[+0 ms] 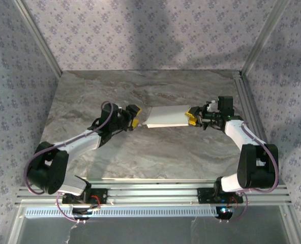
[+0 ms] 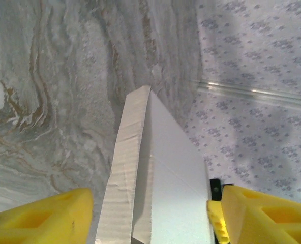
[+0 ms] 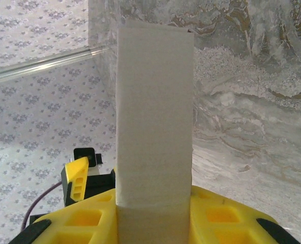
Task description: Fold the paper box
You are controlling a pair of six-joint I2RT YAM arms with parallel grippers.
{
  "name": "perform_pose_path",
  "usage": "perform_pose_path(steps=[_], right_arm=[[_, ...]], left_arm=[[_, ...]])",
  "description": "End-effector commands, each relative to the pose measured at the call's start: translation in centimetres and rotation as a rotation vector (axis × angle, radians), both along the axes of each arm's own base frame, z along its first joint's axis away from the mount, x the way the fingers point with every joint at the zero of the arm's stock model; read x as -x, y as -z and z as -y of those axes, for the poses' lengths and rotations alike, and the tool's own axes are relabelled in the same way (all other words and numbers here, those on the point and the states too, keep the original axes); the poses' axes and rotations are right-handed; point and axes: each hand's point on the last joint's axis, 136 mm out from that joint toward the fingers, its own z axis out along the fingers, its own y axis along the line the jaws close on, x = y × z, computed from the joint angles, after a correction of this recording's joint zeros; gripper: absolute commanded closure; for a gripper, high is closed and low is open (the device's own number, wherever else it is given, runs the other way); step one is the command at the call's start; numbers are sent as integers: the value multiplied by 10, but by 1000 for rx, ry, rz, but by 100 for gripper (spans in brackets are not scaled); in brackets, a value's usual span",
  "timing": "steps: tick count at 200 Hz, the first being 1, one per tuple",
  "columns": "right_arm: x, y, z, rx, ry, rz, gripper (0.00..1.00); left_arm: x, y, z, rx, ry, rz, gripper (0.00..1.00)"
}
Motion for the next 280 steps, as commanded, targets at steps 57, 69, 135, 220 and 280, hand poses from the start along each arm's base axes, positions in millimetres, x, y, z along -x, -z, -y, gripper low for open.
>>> perform_pose_path(steps=[57,69,135,220,280], right_arm=[[6,-31,-7,-75,-45,28,70],[7,-33,-7,-80,-47,30,70],[5,-44,-11,-117,-92,60,70],[0,-41,-12,-128,-101,56,70],[-3,-42,-12,-113,-86,68,56]], left_arm=[[-15,-8,46,130,154,38,13],[-16,-9,51,171,162,40,12],[-17,-12,58,290,162,23,26],[-16,-19,56,316,149,39,66],[-15,-19,49,301,121,29,77]])
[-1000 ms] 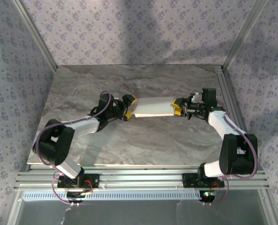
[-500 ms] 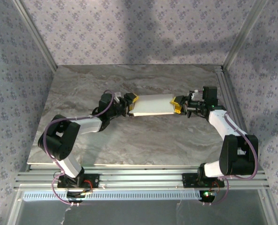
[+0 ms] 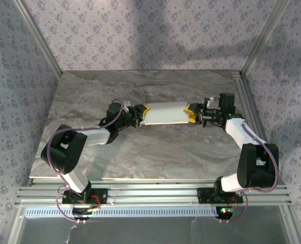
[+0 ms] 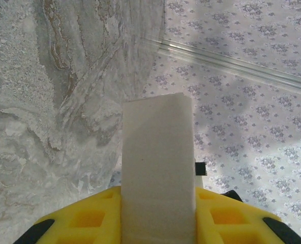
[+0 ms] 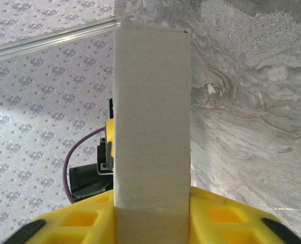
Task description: Fold the paper box
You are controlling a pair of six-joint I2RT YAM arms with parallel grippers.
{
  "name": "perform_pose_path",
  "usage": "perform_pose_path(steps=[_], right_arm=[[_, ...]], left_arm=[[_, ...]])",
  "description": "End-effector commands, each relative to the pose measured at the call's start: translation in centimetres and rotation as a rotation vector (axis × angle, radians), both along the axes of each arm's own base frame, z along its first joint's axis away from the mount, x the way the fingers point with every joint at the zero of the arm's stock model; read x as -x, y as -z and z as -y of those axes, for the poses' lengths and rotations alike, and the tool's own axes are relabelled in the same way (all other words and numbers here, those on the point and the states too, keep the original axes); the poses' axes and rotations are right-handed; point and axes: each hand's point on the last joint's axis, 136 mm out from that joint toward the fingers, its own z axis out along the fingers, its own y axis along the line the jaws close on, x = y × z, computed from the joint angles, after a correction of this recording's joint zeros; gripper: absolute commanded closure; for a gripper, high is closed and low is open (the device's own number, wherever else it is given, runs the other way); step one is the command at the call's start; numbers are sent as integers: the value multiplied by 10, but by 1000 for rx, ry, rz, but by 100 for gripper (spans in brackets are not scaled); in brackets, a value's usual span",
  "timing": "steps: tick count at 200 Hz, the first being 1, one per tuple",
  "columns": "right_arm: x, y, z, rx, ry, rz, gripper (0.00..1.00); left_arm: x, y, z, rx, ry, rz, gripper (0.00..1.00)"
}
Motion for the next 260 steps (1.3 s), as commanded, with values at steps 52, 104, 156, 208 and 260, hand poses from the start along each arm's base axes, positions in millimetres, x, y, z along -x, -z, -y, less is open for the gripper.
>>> perform_pose_path(steps=[52,104,156,208,260], right_arm=[[8,-52,34,341,95,350,42],[64,-100,-1,935,-30,1225,40],[119,-52,-93,1226,-502,1970,1],[104,0,-135,1512,-860,2041,1],[86,3,-140,1587,-869,2000,9]], left_arm=[[7,-3,-19,-17,-63,-58,78],[27,26,-42,-149,-72,-232,79],[49,27,-67,-244,-104,-325,76],[62,29,-80,-268,-128,-355,76],[65,40,-84,-247,-138,-375,77]])
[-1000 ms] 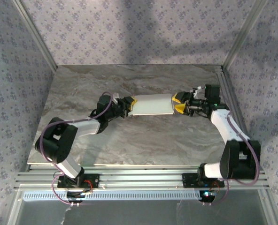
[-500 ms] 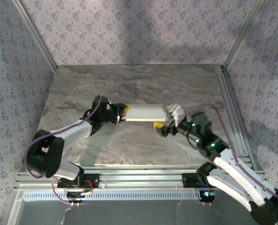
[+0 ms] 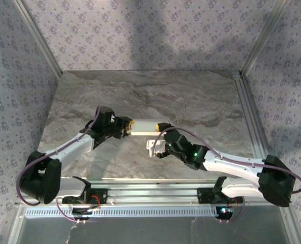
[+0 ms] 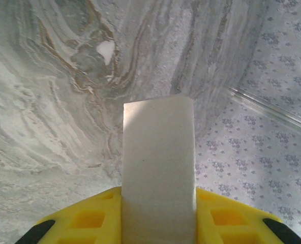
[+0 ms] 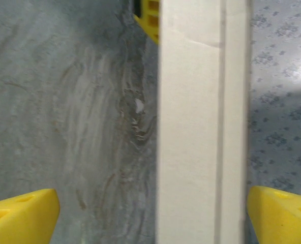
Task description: Fold the paper box
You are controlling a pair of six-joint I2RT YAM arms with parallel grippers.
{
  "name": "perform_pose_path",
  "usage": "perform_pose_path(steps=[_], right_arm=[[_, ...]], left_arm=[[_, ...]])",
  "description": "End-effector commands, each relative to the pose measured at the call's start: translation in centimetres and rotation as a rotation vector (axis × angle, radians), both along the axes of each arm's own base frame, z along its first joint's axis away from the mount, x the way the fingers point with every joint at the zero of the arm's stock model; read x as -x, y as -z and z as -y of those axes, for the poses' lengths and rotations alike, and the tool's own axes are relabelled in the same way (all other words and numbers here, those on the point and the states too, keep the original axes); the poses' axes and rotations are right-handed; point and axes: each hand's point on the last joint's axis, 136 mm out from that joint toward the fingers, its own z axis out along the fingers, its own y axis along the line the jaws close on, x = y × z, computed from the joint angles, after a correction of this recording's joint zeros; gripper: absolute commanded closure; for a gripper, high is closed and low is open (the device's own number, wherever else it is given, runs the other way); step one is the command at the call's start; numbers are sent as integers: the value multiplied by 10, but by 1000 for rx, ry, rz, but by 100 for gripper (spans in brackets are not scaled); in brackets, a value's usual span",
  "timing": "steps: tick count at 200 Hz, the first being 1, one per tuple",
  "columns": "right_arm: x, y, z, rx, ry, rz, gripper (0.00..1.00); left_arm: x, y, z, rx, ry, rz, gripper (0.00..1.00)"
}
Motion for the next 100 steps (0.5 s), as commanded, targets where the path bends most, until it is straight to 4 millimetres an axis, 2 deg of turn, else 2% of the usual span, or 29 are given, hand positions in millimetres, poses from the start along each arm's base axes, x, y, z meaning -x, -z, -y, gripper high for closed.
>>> perform_pose_path(steps=[1,23,35,59,82,100], right_arm=[[-15,-27,-5,-17,30,69,10],[-15,-19,-10,-8,25,-28,31],[-13,-13,-12,1,16,-82,36],[-10,-5,-15,10,8,-164,36],[-4,-3,-17,-8,11,-228,26],[2,-5,-15,-29,8,-265,23]], left_arm=[[8,3,-3,21,-19,-51,77],[9,1,-1,37,-16,-47,77],[9,-1,-1,41,-14,-44,77],[9,-4,0,43,-10,-34,77],[10,-3,-3,36,-17,-34,77],[9,-1,-4,36,-22,-39,77]])
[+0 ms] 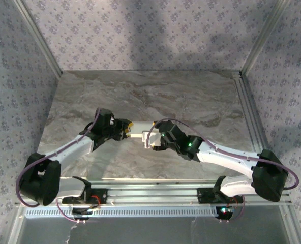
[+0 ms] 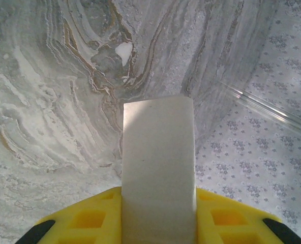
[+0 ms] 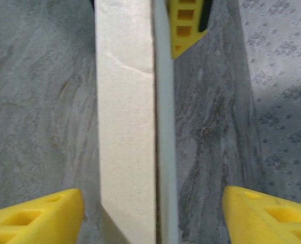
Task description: Fold the paper box
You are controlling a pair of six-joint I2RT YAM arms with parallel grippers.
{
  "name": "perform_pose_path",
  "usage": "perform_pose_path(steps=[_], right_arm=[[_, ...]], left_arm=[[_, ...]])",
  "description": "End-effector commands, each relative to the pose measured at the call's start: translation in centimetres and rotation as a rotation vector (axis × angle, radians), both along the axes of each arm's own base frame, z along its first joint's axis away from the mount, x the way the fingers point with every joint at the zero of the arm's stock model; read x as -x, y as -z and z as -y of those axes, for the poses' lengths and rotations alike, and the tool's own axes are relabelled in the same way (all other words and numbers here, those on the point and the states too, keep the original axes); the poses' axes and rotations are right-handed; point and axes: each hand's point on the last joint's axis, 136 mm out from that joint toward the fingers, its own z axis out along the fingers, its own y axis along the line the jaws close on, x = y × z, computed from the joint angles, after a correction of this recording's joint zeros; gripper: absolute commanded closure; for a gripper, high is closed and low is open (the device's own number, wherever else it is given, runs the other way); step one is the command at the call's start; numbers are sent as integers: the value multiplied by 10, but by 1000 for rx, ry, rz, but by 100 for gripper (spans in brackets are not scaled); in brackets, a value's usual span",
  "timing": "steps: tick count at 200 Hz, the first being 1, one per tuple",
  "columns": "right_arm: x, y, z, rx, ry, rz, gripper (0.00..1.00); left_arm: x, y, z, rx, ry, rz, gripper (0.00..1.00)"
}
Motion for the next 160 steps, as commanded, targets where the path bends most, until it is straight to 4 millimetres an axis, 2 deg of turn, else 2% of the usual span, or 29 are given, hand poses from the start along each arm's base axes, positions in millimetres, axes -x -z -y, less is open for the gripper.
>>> perform_pose_path(steps=[1,42,61,83,105,121,135,160], right_arm=[[12,-1,0,-31,0,-100,23],[-6,19,1,19,55,-69,30],[-17,17,-5,12,80,-37,40],[-20,15,-10,12,81,-37,51],[-19,12,-9,15,85,-58,68],[-13,10,-6,18,85,-109,73],[-5,7,-3,17,70,-176,74],[12,4,9,24,66,-313,73]], left_arm=[[3,-5,0,37,-18,-32,77],[2,-8,1,43,-17,-28,77],[3,-9,1,39,-12,-26,77],[4,-8,1,40,-10,-25,77],[4,-7,1,42,-8,-23,76],[5,-7,1,44,-1,-20,67],[4,-7,1,53,5,-10,55],[1,-22,-8,-7,30,80,36]])
